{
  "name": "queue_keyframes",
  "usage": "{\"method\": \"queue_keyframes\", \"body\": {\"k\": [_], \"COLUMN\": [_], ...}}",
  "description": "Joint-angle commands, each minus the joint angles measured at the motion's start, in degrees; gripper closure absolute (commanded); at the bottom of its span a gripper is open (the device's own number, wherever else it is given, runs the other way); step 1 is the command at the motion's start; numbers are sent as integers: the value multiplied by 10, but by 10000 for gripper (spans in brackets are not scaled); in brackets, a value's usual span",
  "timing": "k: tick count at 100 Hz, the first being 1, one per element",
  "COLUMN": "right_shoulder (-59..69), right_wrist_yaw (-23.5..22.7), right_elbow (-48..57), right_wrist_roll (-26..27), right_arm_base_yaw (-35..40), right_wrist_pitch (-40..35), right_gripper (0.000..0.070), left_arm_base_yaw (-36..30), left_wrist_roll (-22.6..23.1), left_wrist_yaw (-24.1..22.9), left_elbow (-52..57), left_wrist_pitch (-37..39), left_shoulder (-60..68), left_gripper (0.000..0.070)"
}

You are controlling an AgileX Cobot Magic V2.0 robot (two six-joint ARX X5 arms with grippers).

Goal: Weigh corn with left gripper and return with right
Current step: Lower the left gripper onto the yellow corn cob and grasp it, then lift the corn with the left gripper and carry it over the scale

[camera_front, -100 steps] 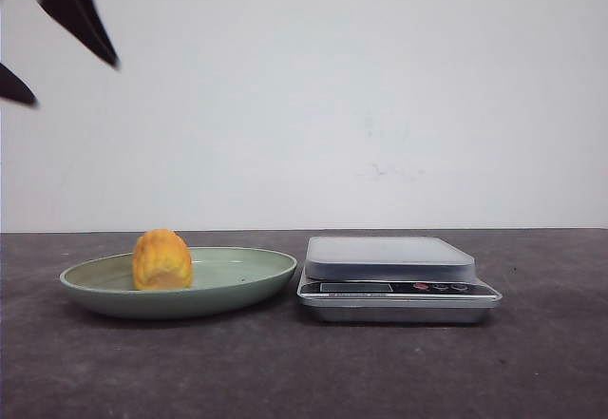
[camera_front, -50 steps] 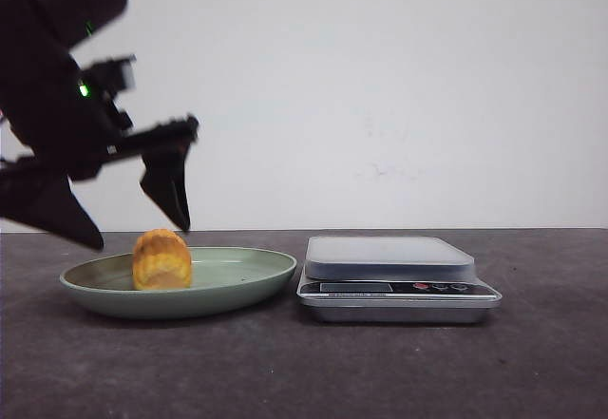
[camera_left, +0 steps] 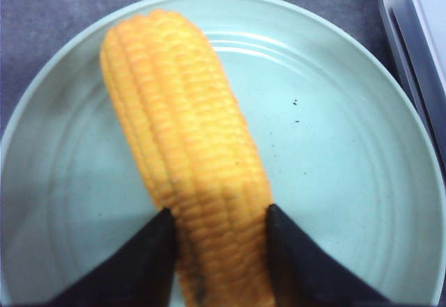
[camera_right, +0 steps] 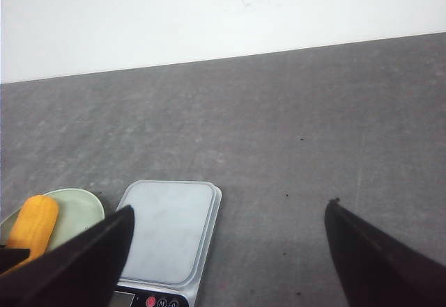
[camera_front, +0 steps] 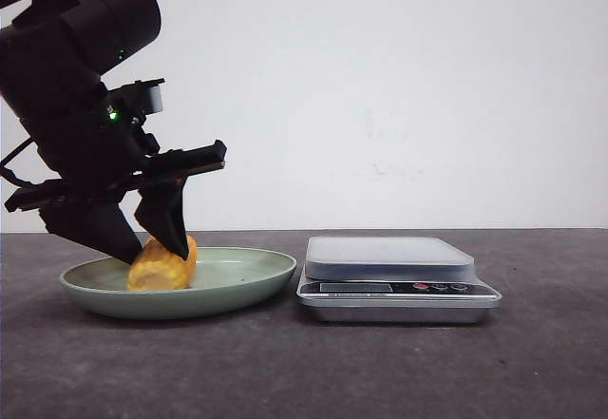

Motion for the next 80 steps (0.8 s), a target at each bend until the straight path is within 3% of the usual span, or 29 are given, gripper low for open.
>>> {"method": "queue_keyframes", "body": {"k": [1, 34, 47, 80], "right_shoulder": [2, 2, 2, 2], "right_wrist_yaw": [-1, 0, 0, 0], "right_elbow": [12, 12, 12, 12], "right_wrist_roll": [-4, -8, -8, -8], "right_arm_base_yaw": [1, 1, 1, 1], "right_wrist_pitch": [6, 6, 6, 10], "right_gripper": [151, 151, 151, 151], "left_arm_base_yaw": [-5, -16, -34, -132], "left_wrist_roll": [1, 21, 23, 34], "left_wrist_yaw": [-3, 0, 50, 52], "left_elbow": [5, 69, 147, 318], "left_wrist_pitch": [-3, -75, -115, -128], "left_shoulder": [10, -37, -48, 80], "left_gripper": [696, 696, 693, 694]}}
